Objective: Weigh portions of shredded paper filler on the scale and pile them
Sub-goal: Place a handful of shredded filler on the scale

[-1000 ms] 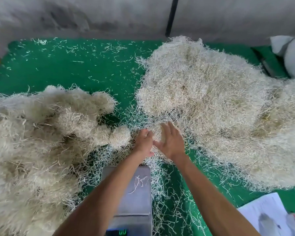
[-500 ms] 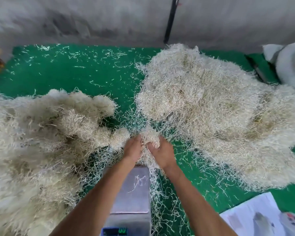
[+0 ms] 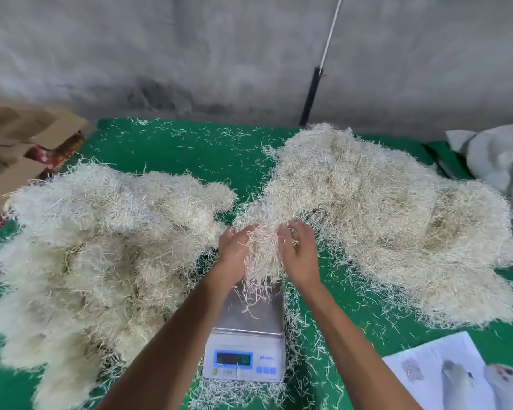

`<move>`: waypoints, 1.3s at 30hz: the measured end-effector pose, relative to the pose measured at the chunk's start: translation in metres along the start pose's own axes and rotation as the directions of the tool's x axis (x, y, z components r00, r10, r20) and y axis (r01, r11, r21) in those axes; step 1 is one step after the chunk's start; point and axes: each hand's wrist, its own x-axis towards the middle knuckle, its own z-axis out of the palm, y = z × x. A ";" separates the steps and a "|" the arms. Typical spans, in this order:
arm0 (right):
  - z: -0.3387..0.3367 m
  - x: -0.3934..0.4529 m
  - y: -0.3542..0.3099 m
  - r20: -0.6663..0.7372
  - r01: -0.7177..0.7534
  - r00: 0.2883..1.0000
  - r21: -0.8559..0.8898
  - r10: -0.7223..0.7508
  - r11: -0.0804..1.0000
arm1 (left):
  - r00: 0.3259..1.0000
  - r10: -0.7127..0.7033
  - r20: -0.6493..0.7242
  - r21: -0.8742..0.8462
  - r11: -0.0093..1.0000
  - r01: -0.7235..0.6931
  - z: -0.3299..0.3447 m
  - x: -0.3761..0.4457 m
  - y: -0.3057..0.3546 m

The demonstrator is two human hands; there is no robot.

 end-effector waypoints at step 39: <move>0.005 -0.155 0.095 0.067 -0.248 0.961 -0.211 0.267 0.946 | 0.967 0.253 -0.024 0.128 0.960 -0.248 -0.160 -0.084 -0.109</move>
